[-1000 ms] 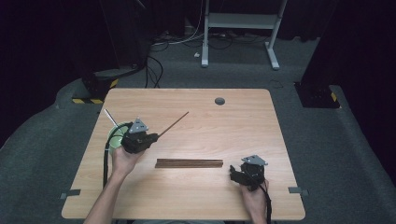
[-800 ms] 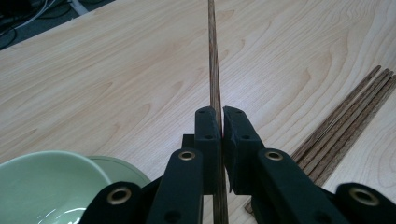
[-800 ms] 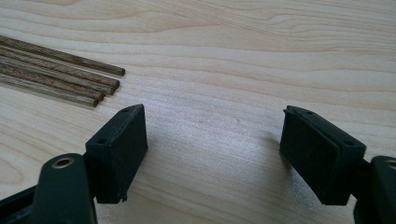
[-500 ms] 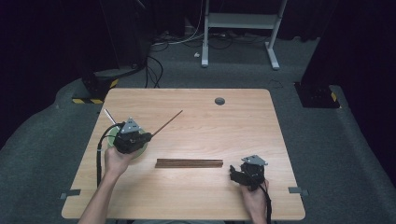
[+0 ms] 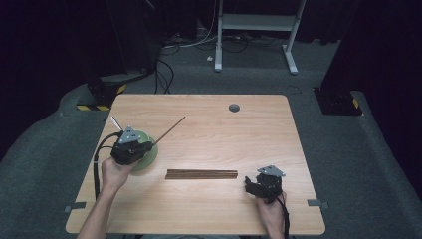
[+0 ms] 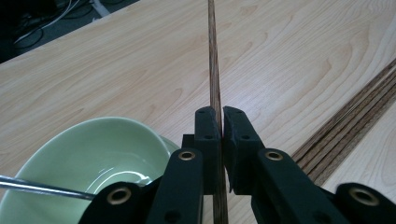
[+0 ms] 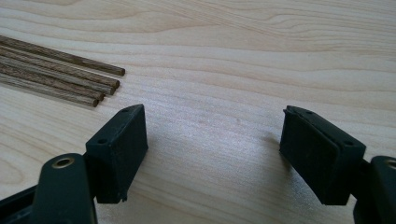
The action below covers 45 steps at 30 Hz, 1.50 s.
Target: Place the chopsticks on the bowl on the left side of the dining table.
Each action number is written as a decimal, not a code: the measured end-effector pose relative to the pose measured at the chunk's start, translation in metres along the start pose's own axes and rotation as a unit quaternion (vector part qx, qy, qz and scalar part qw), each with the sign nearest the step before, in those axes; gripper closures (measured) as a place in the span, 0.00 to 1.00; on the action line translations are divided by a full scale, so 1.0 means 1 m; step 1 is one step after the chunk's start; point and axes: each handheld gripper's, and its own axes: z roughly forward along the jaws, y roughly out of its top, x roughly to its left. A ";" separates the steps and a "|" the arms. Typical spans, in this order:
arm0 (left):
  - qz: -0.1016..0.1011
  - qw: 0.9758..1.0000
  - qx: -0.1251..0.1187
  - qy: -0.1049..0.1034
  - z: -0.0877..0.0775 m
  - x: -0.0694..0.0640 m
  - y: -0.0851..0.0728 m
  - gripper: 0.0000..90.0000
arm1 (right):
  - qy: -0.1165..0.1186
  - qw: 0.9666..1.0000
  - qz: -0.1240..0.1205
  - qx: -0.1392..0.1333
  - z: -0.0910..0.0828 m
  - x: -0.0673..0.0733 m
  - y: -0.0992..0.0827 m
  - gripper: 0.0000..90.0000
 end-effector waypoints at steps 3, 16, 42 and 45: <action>-0.002 1.000 0.000 0.005 -0.004 0.003 -0.002 0.94 | 0.000 1.000 0.000 0.000 0.000 0.000 0.000 0.25; -0.006 0.999 0.013 0.032 -0.017 0.019 -0.011 0.94 | 0.000 1.000 0.000 0.000 0.000 0.000 0.000 0.25; -0.017 0.997 0.037 0.060 -0.023 0.044 -0.029 0.94 | -0.001 1.000 0.000 0.000 0.000 0.000 0.000 0.25; -0.018 0.997 0.039 0.063 -0.023 0.047 -0.031 0.94 | -0.001 1.000 0.000 0.000 0.000 0.000 0.000 0.25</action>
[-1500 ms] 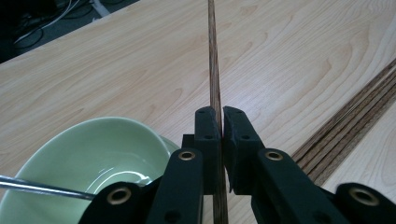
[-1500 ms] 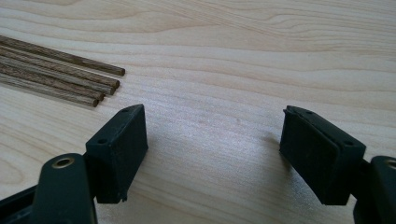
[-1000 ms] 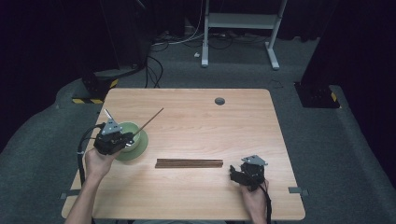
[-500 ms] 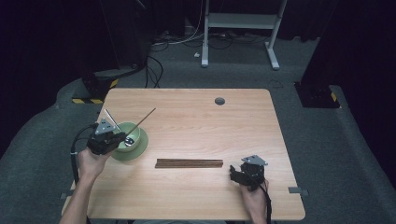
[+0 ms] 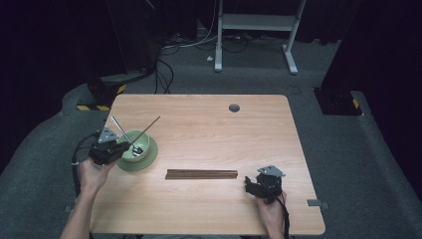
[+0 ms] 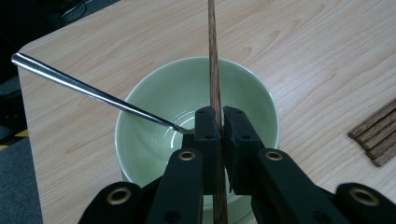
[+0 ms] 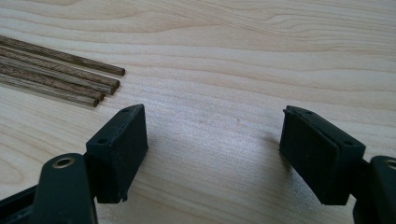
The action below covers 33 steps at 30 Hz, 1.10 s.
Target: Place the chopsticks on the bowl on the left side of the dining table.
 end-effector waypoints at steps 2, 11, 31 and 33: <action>-0.002 1.000 0.001 0.002 0.001 0.001 -0.001 0.94 | 0.000 1.000 0.000 0.000 0.000 0.000 0.000 0.25; -0.009 1.000 0.007 0.005 0.003 0.008 -0.007 0.93 | 0.000 1.000 0.001 0.000 0.000 0.000 0.000 0.25; -0.009 1.000 0.022 0.008 0.014 0.016 -0.012 0.93 | 0.000 1.000 0.001 0.000 0.000 0.000 0.000 0.25; -0.011 1.000 0.023 0.009 0.015 0.017 -0.012 0.93 | 0.000 1.000 0.001 0.000 0.000 0.000 0.000 0.25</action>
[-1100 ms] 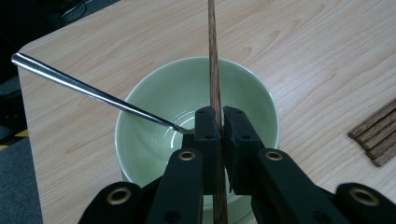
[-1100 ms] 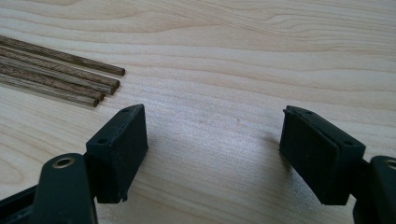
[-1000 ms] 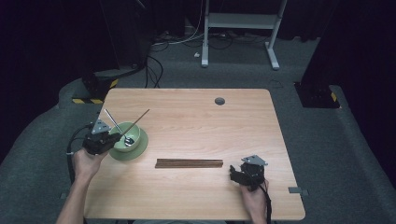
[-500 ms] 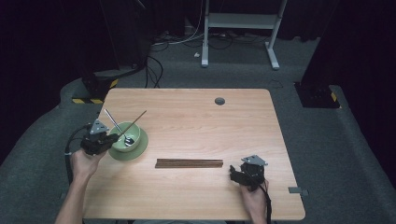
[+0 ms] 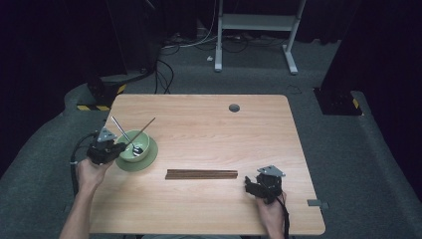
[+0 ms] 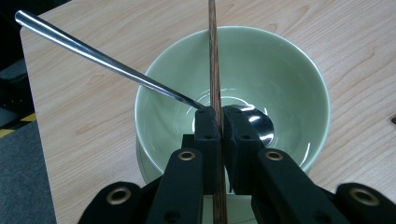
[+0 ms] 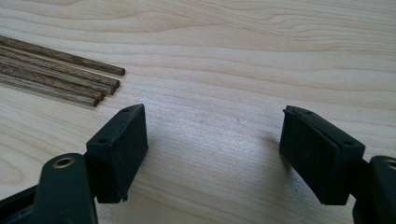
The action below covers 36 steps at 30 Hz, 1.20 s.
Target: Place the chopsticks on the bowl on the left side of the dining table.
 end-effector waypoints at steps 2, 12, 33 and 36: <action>0.001 1.000 0.004 0.000 0.001 0.001 0.000 0.93 | 0.000 1.000 0.000 0.000 0.000 0.000 0.000 0.25; 0.005 1.000 0.011 0.001 0.003 0.003 0.002 0.93 | 0.000 1.000 0.000 0.000 0.000 0.000 0.000 0.25; -0.008 1.000 0.002 -0.008 0.001 0.006 0.001 0.87 | 0.000 1.000 0.000 0.000 0.000 0.000 0.000 0.25; -0.012 1.000 -0.003 -0.009 0.000 0.005 0.001 0.83 | 0.000 1.000 0.000 0.000 0.000 0.000 0.000 0.25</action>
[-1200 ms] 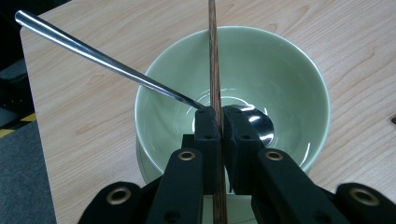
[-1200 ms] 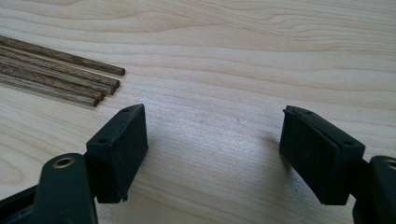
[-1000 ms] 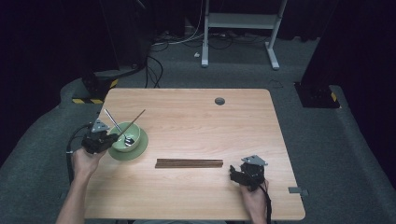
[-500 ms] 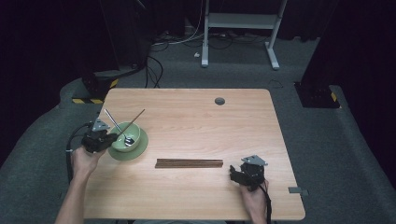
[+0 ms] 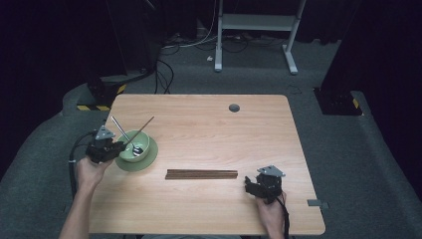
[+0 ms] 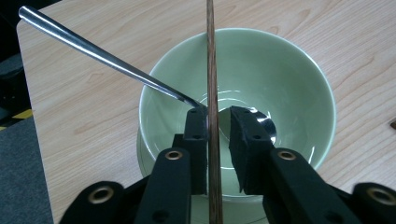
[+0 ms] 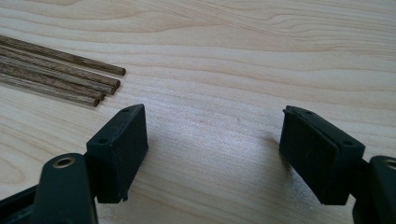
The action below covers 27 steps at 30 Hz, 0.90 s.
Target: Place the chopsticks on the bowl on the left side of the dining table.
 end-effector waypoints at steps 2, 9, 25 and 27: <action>-0.005 1.000 -0.005 -0.003 -0.001 -0.001 0.000 0.82 | 0.000 1.000 0.000 0.000 0.000 0.000 0.000 0.25; -0.019 1.000 -0.017 -0.011 -0.002 -0.005 0.001 0.76 | 0.000 1.000 0.000 0.000 0.000 0.000 0.000 0.25; -0.035 0.998 -0.045 -0.021 -0.005 -0.024 0.012 0.64 | 0.000 1.000 0.000 0.000 0.000 0.000 0.000 0.25; -0.035 0.998 -0.046 -0.022 -0.005 -0.025 0.012 0.63 | 0.000 1.000 0.000 0.000 0.000 0.000 0.000 0.25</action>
